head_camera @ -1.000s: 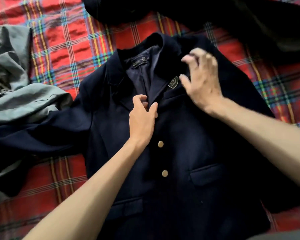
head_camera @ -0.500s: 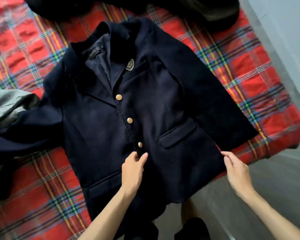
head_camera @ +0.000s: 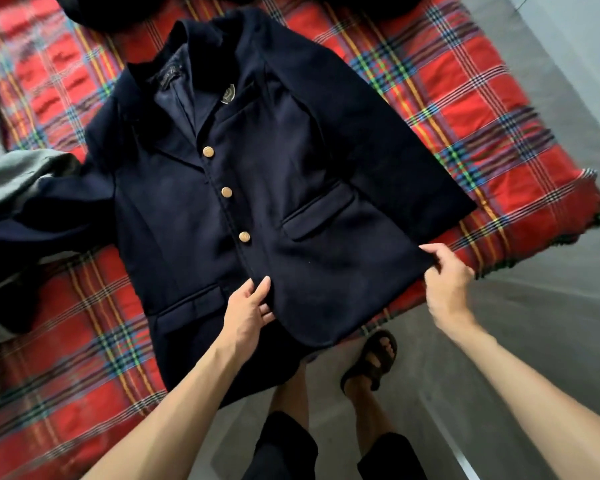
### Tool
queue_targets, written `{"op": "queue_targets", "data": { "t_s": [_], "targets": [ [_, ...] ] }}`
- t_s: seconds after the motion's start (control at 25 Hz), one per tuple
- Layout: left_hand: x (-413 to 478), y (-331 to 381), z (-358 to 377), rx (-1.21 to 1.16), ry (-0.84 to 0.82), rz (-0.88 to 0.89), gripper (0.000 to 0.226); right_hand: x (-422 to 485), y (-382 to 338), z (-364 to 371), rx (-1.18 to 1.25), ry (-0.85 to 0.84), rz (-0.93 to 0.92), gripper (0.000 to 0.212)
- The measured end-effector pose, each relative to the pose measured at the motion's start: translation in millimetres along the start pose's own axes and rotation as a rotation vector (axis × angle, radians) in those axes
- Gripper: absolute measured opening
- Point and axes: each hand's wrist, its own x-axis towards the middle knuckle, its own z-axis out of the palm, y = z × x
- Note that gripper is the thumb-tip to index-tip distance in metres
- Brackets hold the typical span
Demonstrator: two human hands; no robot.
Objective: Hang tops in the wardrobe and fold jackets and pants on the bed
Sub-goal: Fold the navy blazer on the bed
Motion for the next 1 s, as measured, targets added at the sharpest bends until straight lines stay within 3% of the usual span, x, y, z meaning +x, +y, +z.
{"op": "queue_targets", "data": {
  "t_s": [0.08, 0.2, 0.36, 0.48, 0.56, 0.6, 0.72, 0.88, 1.0],
  "targets": [
    [-4.0, -8.5, 5.5, 0.016, -0.031, 0.022, 0.020, -4.4, 11.5, -20.7, -0.091, 0.106, -0.141, 0.050],
    [-3.6, -23.2, 10.8, 0.161, 0.048, 0.012, 0.013, -5.4, 36.7, -27.6, -0.194, -0.085, -0.150, 0.057],
    [-2.3, -23.3, 13.9, 0.192, 0.151, 0.026, 0.010, 1.8, 12.1, -14.9, -0.247, 0.049, -0.420, 0.051],
    [-3.6, -19.5, 9.8, 0.146, 0.146, 0.055, 0.014, -1.8, 2.9, 0.5, -0.437, -0.199, -0.658, 0.032],
    [2.4, -14.8, 4.5, 0.141, 0.158, 0.053, 0.013, 4.4, -2.5, 9.2, -0.514, -0.296, -0.611, 0.026],
    [5.3, -11.8, 2.5, 0.139, 0.162, 0.051, 0.015, 9.0, -8.9, 12.0, -0.510, -0.266, -0.583, 0.025],
    [9.5, -7.4, -2.7, 0.168, 0.128, 0.027, 0.015, 14.7, -35.9, 22.5, -0.492, -0.189, -0.693, 0.035],
    [7.7, -4.4, -7.4, 0.219, 0.122, 0.080, 0.024, -6.5, -53.4, 54.6, -0.620, -0.396, -0.881, 0.058],
    [5.1, -8.5, -14.7, 0.270, 0.155, 0.093, 0.025, -27.3, -38.9, 64.6, -0.681, -0.488, -0.836, 0.064]
  ]
}}
